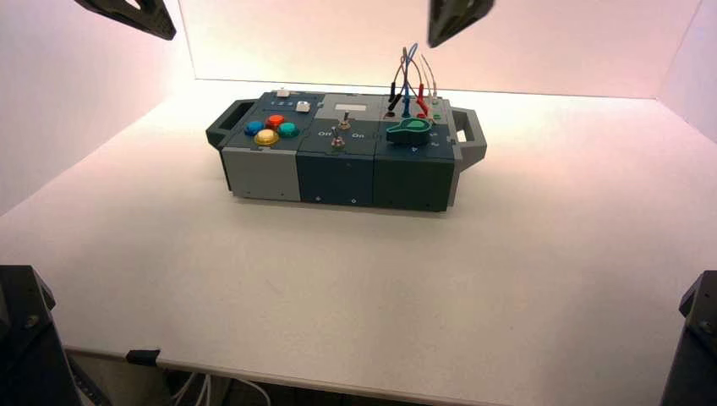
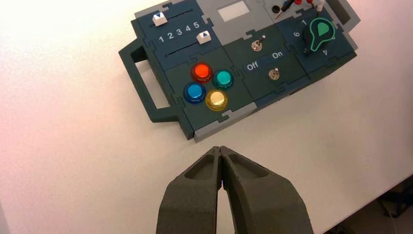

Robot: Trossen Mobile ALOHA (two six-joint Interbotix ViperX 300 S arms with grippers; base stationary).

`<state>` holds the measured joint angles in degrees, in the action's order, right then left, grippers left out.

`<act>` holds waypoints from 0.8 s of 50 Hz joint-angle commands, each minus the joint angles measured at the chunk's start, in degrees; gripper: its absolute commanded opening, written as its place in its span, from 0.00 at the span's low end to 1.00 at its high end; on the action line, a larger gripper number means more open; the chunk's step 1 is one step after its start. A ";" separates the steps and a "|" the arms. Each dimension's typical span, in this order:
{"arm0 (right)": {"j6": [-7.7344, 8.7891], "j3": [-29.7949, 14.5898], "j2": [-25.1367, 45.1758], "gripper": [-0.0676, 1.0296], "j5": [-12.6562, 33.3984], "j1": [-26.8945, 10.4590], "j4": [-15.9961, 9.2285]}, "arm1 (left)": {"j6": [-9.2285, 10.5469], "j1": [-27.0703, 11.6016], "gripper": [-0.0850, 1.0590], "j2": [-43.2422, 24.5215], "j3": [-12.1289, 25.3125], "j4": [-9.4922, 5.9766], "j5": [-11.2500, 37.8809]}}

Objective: Move the right gripper to the left.

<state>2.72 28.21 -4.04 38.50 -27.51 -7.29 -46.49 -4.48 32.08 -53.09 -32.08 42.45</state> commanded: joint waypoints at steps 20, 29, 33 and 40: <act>-4.39 -10.90 6.06 0.04 -0.53 -6.24 0.09 | -0.09 0.26 0.05 0.00 0.88 -0.26 0.00; -5.45 -14.24 9.49 0.04 -0.44 -7.38 0.09 | -0.09 0.18 0.05 0.00 0.88 -0.26 -0.09; -5.71 -15.29 10.72 0.04 -0.44 -7.82 0.18 | -0.09 0.18 0.05 0.00 0.97 -0.26 -0.09; -6.24 -16.96 12.83 0.04 -0.18 -8.53 0.09 | -0.09 0.26 0.05 -0.09 0.97 -0.26 -0.09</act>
<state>-2.64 14.06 8.88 38.41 -34.98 -7.03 -46.49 -4.48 31.82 -53.00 -32.08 42.54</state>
